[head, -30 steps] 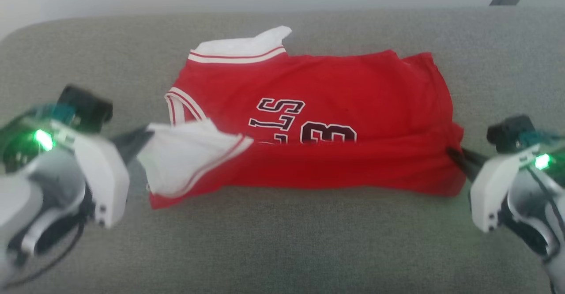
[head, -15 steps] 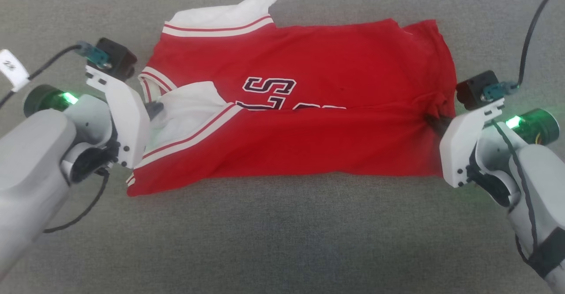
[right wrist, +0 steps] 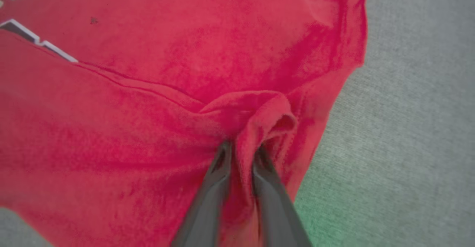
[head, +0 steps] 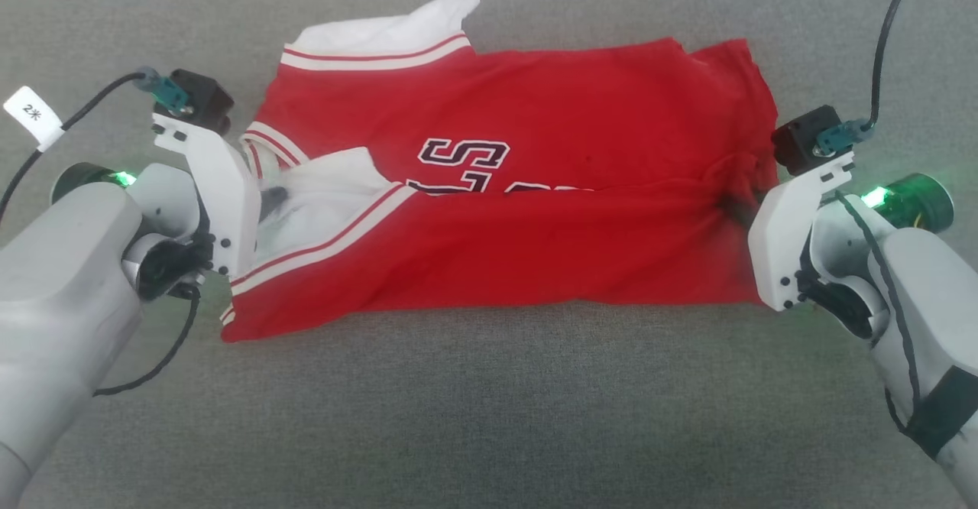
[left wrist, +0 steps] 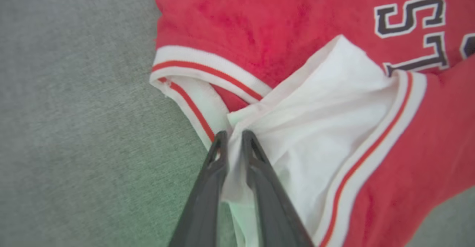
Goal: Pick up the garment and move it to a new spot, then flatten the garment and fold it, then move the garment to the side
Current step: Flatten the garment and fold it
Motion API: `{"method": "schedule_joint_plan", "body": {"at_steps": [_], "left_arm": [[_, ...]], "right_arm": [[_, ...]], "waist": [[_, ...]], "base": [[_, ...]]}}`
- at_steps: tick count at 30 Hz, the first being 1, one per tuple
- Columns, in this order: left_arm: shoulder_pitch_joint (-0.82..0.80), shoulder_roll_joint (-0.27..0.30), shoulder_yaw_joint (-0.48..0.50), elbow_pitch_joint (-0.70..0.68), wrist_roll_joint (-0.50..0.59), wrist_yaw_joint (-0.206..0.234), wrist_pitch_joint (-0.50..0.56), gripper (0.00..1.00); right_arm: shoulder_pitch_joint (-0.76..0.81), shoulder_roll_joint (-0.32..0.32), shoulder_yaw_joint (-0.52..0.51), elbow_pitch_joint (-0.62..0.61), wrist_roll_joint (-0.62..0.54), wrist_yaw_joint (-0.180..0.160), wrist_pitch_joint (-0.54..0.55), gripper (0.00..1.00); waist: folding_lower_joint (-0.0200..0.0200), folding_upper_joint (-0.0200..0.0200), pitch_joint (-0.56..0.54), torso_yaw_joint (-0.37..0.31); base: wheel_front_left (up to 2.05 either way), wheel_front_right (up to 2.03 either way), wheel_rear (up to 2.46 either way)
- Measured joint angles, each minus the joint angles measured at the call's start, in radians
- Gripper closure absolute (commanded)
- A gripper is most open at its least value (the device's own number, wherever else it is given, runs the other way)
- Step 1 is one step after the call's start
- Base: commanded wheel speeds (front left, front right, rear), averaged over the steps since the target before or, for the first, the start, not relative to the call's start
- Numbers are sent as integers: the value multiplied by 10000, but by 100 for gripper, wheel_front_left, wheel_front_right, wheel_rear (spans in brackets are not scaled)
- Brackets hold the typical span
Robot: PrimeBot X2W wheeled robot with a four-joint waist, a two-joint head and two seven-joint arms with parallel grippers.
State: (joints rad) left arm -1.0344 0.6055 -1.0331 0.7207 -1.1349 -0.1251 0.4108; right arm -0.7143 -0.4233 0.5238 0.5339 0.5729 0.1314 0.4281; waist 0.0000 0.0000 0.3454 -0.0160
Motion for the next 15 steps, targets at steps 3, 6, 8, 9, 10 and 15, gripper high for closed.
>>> {"method": "schedule_joint_plan", "body": {"at_steps": [3, 6, 8, 9, 10, 15], "left_arm": [[-43, 6, 31, 105, -58, -4, -96, 0], [-49, 61, 48, 96, -257, -27, -117, 0], [-19, 157, 81, 27, -360, -27, -63, 0], [33, 221, 86, -38, -385, -27, -31, 0], [121, 284, 94, -113, -437, -23, 8, 0], [772, 711, 67, -930, -616, 387, 205, 0]], "right_arm": [[54, -123, -15, -44, 73, 0, -192, 0], [254, -268, -121, -242, 71, 0, -437, 0], [428, -337, -349, -449, 29, 0, -731, 0], [510, -385, -479, -571, -58, 0, -917, 0], [610, -420, -635, -694, -144, 0, -1120, 0], [1367, -278, -1808, -1294, -930, 0, -2228, 0]], "waist": [[0, 0, -245, 36], [0, 0, -557, 82], [0, 0, -781, 110], [0, 0, -892, 124], [0, 0, -1003, 136], [0, 0, -1528, 155]], "base": [[0, 0, 0], [0, 0, 0], [0, 0, 0], [0, 0, 0], [0, 0, 0], [0, 0, 0]]}}
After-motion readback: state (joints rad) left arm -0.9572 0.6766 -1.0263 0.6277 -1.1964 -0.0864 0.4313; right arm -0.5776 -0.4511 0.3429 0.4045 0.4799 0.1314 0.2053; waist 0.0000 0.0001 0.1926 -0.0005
